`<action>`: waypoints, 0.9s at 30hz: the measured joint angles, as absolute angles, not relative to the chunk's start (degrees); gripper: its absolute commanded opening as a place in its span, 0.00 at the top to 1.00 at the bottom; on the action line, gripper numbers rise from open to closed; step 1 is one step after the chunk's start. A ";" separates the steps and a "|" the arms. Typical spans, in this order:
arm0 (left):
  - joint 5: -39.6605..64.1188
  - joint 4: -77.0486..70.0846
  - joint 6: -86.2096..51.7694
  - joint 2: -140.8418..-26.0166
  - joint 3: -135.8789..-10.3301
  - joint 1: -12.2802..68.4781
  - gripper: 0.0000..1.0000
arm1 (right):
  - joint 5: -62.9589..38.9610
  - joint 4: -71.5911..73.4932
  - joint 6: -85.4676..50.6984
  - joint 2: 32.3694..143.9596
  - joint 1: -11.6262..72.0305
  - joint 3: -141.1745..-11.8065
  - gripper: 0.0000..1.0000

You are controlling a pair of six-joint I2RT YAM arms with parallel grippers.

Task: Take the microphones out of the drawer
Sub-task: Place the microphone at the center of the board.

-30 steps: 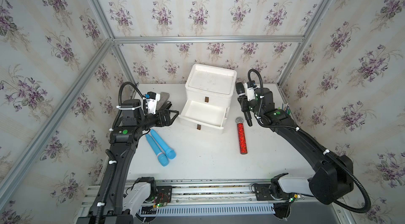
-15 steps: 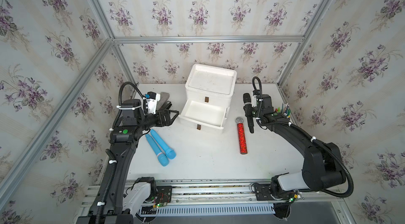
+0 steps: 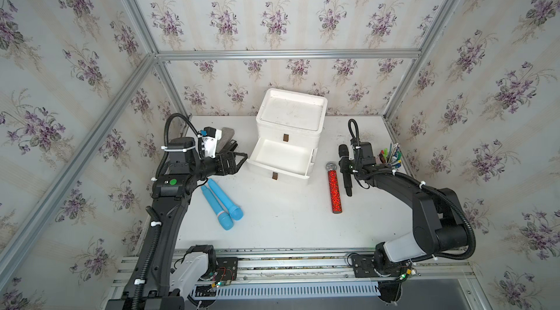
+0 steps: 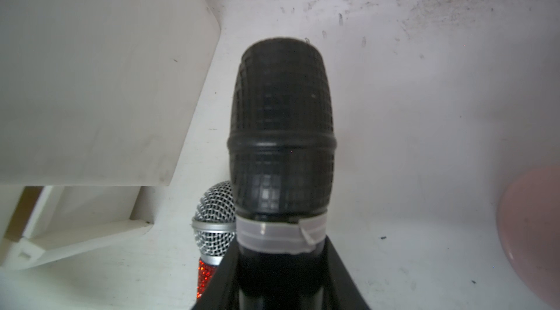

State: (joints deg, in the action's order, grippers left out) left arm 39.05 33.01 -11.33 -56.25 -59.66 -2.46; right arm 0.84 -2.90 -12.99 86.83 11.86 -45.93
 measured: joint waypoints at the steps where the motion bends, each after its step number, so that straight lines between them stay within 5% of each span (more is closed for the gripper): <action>1: 39.05 33.01 -11.33 -56.25 -59.66 -2.46 0.01 | 0.84 -2.92 -13.10 87.29 11.64 -45.69 1.00; 16: 39.05 33.01 -11.35 -56.34 -59.66 -2.48 0.01 | -0.89 -2.39 -13.56 92.18 9.85 -44.07 0.97; 27: 39.05 33.01 -11.60 -56.45 -59.66 -2.48 0.01 | -2.37 -1.80 -13.50 94.17 9.85 -44.07 0.63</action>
State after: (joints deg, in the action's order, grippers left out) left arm 39.05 33.01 -11.60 -56.45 -59.66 -2.48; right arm -2.37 -1.80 -13.50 94.17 9.85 -44.07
